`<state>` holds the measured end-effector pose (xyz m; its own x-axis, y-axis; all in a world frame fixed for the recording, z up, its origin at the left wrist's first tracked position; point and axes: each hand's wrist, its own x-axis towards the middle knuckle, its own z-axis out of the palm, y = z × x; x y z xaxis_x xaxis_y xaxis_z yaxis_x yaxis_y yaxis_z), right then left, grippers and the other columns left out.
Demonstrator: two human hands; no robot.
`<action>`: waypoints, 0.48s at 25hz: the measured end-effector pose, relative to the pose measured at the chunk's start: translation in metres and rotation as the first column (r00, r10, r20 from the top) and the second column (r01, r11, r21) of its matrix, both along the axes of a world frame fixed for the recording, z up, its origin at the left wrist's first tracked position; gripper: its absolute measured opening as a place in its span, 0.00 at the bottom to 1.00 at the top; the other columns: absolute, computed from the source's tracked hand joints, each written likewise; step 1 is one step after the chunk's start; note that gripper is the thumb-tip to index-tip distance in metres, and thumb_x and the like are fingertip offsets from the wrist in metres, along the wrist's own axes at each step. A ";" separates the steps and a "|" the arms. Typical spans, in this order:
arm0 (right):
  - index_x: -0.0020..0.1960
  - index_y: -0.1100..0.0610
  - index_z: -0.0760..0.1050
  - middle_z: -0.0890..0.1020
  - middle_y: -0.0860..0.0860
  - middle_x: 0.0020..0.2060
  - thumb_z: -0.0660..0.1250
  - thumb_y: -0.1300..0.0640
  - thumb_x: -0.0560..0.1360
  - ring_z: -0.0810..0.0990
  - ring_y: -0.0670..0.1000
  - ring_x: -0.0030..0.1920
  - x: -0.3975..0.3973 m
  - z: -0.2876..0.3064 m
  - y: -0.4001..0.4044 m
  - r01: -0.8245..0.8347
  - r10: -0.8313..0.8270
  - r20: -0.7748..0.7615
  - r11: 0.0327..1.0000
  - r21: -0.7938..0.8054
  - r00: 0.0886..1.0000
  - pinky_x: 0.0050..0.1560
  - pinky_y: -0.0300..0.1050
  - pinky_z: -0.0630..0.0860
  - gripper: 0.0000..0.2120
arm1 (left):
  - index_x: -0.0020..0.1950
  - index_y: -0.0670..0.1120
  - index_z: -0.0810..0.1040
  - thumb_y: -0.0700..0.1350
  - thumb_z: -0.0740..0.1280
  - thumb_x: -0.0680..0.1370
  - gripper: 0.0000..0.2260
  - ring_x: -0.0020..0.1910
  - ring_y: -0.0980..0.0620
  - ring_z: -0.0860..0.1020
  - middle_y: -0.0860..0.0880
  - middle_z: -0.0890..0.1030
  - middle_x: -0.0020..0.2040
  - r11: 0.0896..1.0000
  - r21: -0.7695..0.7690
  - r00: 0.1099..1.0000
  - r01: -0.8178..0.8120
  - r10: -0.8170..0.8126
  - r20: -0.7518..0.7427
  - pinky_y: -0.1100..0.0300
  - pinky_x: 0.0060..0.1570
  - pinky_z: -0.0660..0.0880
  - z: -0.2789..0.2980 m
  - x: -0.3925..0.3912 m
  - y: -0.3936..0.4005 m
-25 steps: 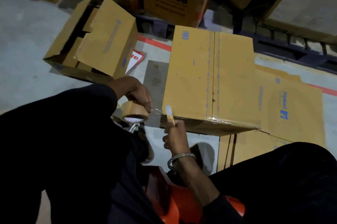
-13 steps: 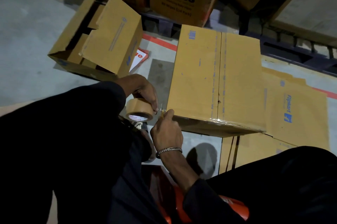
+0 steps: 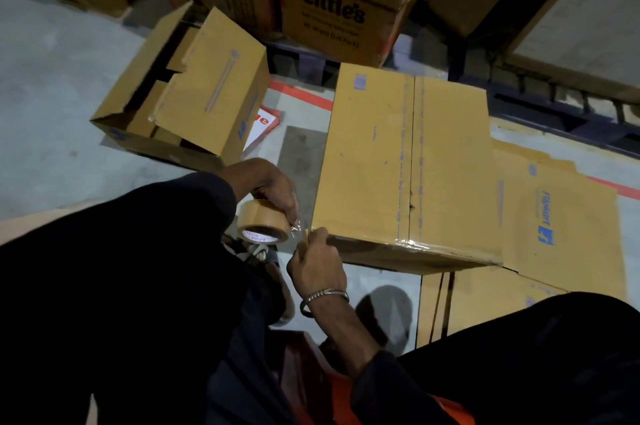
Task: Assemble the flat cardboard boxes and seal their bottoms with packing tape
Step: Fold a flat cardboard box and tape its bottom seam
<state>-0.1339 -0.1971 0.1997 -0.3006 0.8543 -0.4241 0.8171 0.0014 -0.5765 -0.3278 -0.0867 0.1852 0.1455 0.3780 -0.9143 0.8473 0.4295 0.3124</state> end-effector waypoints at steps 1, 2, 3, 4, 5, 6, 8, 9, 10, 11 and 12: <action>0.61 0.59 0.65 0.81 0.64 0.52 0.62 0.53 0.80 0.80 0.68 0.53 0.001 -0.003 0.005 -0.004 0.004 0.000 1.000 -0.011 1.000 0.40 0.51 0.67 0.14 | 0.51 0.51 0.87 0.48 0.75 0.78 0.05 0.57 0.40 0.84 0.44 0.86 0.58 1.000 -0.001 1.000 -0.011 0.011 0.008 0.43 0.59 0.82 0.000 0.000 0.000; 0.61 0.59 0.66 0.81 0.64 0.53 0.62 0.53 0.80 0.80 0.68 0.53 0.002 -0.006 0.010 -0.009 0.009 0.006 1.000 -0.013 1.000 0.40 0.51 0.67 0.14 | 0.51 0.50 0.87 0.48 0.75 0.78 0.04 0.56 0.41 0.84 0.44 0.85 0.57 1.000 -0.006 1.000 -0.020 0.020 0.015 0.43 0.59 0.82 0.001 0.000 0.000; 0.60 0.60 0.66 0.81 0.64 0.53 0.62 0.53 0.80 0.80 0.68 0.54 0.003 -0.006 0.013 -0.025 0.026 0.017 1.000 -0.014 1.000 0.40 0.52 0.68 0.14 | 0.51 0.50 0.87 0.47 0.74 0.78 0.04 0.54 0.42 0.84 0.45 0.85 0.57 1.000 -0.013 1.000 -0.022 0.022 0.019 0.44 0.59 0.82 0.002 0.002 0.000; 0.60 0.60 0.67 0.81 0.64 0.53 0.62 0.53 0.80 0.80 0.68 0.54 0.004 -0.008 0.015 -0.055 0.056 0.025 0.998 -0.021 0.998 0.41 0.52 0.69 0.14 | 0.51 0.50 0.87 0.47 0.74 0.78 0.03 0.53 0.43 0.84 0.45 0.85 0.55 1.000 -0.016 1.000 -0.018 0.018 0.018 0.44 0.60 0.81 0.003 0.002 -0.001; 0.60 0.61 0.67 0.81 0.64 0.53 0.63 0.52 0.79 0.80 0.68 0.55 0.006 -0.008 0.014 -0.086 0.087 0.028 0.995 -0.044 0.996 0.42 0.54 0.70 0.16 | 0.50 0.50 0.87 0.47 0.74 0.78 0.03 0.52 0.43 0.84 0.45 0.85 0.54 1.000 -0.020 1.000 -0.010 0.010 0.011 0.43 0.60 0.81 0.004 0.002 -0.001; 0.60 0.61 0.68 0.81 0.64 0.54 0.63 0.50 0.78 0.80 0.68 0.55 0.008 -0.009 0.012 -0.111 0.114 0.027 0.991 -0.076 0.993 0.43 0.54 0.72 0.17 | 0.49 0.51 0.87 0.47 0.75 0.78 0.02 0.51 0.43 0.83 0.46 0.85 0.53 1.000 -0.022 1.000 -0.003 0.003 -0.002 0.42 0.60 0.81 0.004 0.001 -0.002; 0.59 0.60 0.69 0.80 0.63 0.51 0.62 0.47 0.77 0.80 0.67 0.53 0.016 -0.010 0.001 -0.136 0.138 0.010 0.985 -0.107 0.990 0.42 0.52 0.71 0.19 | 0.48 0.50 0.87 0.48 0.75 0.78 0.02 0.50 0.42 0.83 0.46 0.85 0.51 1.000 -0.015 1.000 0.010 -0.010 -0.028 0.42 0.60 0.81 0.003 -0.005 -0.002; 0.59 0.58 0.68 0.80 0.62 0.48 0.61 0.48 0.78 0.80 0.67 0.51 0.022 -0.010 -0.006 -0.130 0.130 -0.002 0.987 -0.092 0.992 0.41 0.52 0.72 0.16 | 0.48 0.50 0.87 0.47 0.75 0.78 0.02 0.50 0.42 0.83 0.46 0.85 0.51 1.000 -0.009 0.999 0.008 -0.009 -0.037 0.41 0.60 0.81 0.002 -0.007 -0.003; 0.59 0.57 0.66 0.79 0.59 0.44 0.61 0.50 0.80 0.80 0.67 0.48 0.027 -0.010 -0.011 -0.115 0.114 -0.020 0.991 -0.063 0.993 0.39 0.53 0.72 0.13 | 0.47 0.49 0.87 0.46 0.75 0.78 0.02 0.50 0.42 0.83 0.45 0.85 0.51 1.000 -0.002 0.999 -0.003 0.003 -0.046 0.40 0.61 0.80 0.001 -0.010 -0.003; 0.59 0.56 0.65 0.77 0.56 0.40 0.60 0.52 0.82 0.80 0.67 0.45 0.031 -0.008 -0.013 -0.095 0.093 -0.044 0.995 -0.039 0.995 0.37 0.54 0.71 0.10 | 0.47 0.49 0.87 0.45 0.75 0.78 0.02 0.50 0.41 0.82 0.45 0.85 0.50 1.000 0.003 0.999 -0.017 0.017 -0.051 0.40 0.61 0.80 0.000 -0.013 -0.004; 0.58 0.56 0.63 0.75 0.54 0.38 0.59 0.55 0.82 0.79 0.66 0.42 0.036 -0.006 -0.014 -0.074 0.073 -0.080 0.997 -0.010 0.994 0.35 0.54 0.70 0.08 | 0.47 0.48 0.87 0.44 0.75 0.78 0.02 0.50 0.42 0.82 0.46 0.85 0.49 1.000 0.006 0.998 -0.022 0.023 -0.056 0.41 0.61 0.79 0.001 -0.016 -0.004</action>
<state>-0.0978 -0.2110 0.1939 -0.3954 0.8235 -0.4067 0.7664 0.0518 -0.6403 -0.3441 -0.0907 0.1859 0.0859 0.3857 -0.9186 0.8535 0.4471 0.2675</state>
